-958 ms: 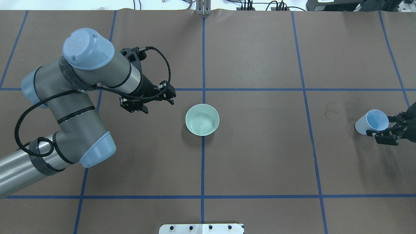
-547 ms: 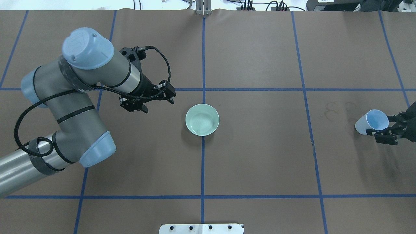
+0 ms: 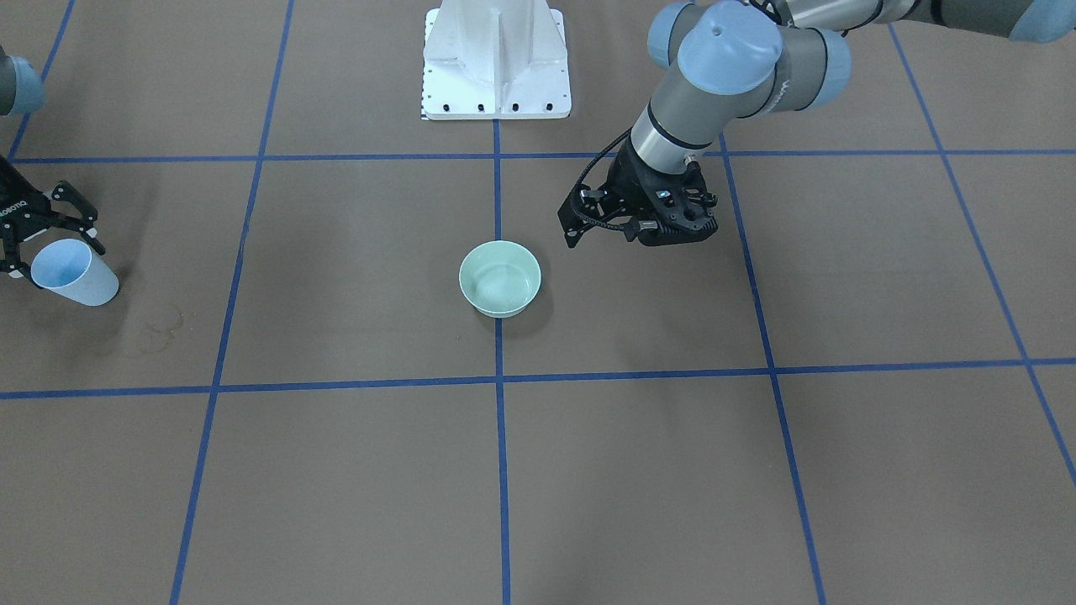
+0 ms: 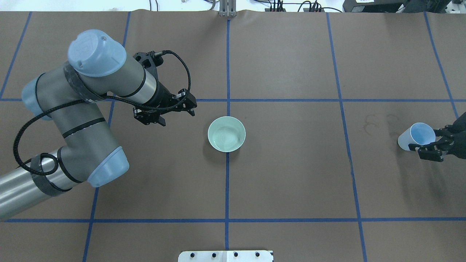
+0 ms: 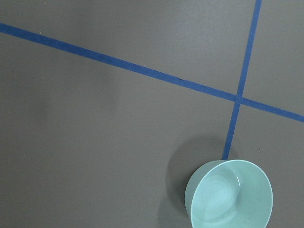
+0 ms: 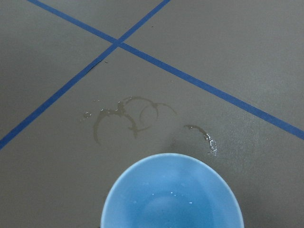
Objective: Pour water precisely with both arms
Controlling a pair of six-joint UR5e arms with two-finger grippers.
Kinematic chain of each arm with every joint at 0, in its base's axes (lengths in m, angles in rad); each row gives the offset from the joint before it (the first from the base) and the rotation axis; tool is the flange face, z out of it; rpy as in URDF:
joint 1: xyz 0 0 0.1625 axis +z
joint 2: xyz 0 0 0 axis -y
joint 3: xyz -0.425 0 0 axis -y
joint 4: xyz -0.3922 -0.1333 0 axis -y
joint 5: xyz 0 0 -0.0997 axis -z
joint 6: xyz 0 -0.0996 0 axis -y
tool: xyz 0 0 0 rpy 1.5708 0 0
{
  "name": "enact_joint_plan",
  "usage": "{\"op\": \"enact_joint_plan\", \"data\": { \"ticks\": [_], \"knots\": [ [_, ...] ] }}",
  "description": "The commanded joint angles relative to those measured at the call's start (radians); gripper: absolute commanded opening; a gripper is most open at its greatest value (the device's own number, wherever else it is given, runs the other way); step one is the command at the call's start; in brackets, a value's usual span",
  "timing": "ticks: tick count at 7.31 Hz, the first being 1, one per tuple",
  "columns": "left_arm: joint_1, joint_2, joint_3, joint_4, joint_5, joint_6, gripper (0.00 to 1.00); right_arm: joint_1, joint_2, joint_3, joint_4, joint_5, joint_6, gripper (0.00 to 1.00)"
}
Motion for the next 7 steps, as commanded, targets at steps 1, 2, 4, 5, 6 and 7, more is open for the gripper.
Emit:
{"op": "enact_joint_plan", "data": {
  "ticks": [1,2,4,5,6,7],
  "knots": [
    [0.0,0.006,-0.008,0.001,0.0,-0.001,0.92,-0.001,0.005,-0.007,0.001,0.0,0.001,0.88],
    [0.0,0.007,-0.008,0.001,0.0,0.001,0.92,-0.002,0.005,-0.007,0.001,0.0,0.001,0.88],
    [0.0,0.009,-0.008,0.001,0.0,-0.001,0.92,-0.004,0.007,-0.007,0.002,0.0,0.001,0.87],
    [0.0,0.009,-0.008,0.001,0.0,-0.001,0.92,-0.004,0.007,-0.01,0.002,0.001,0.001,0.77],
    [0.0,0.009,-0.008,0.001,0.0,0.001,0.92,-0.004,0.019,-0.012,0.002,0.004,-0.01,0.65],
    [0.0,0.009,-0.008,0.001,0.0,0.001,0.92,-0.004,0.025,-0.012,0.002,0.004,-0.002,0.43]
  ]
}}
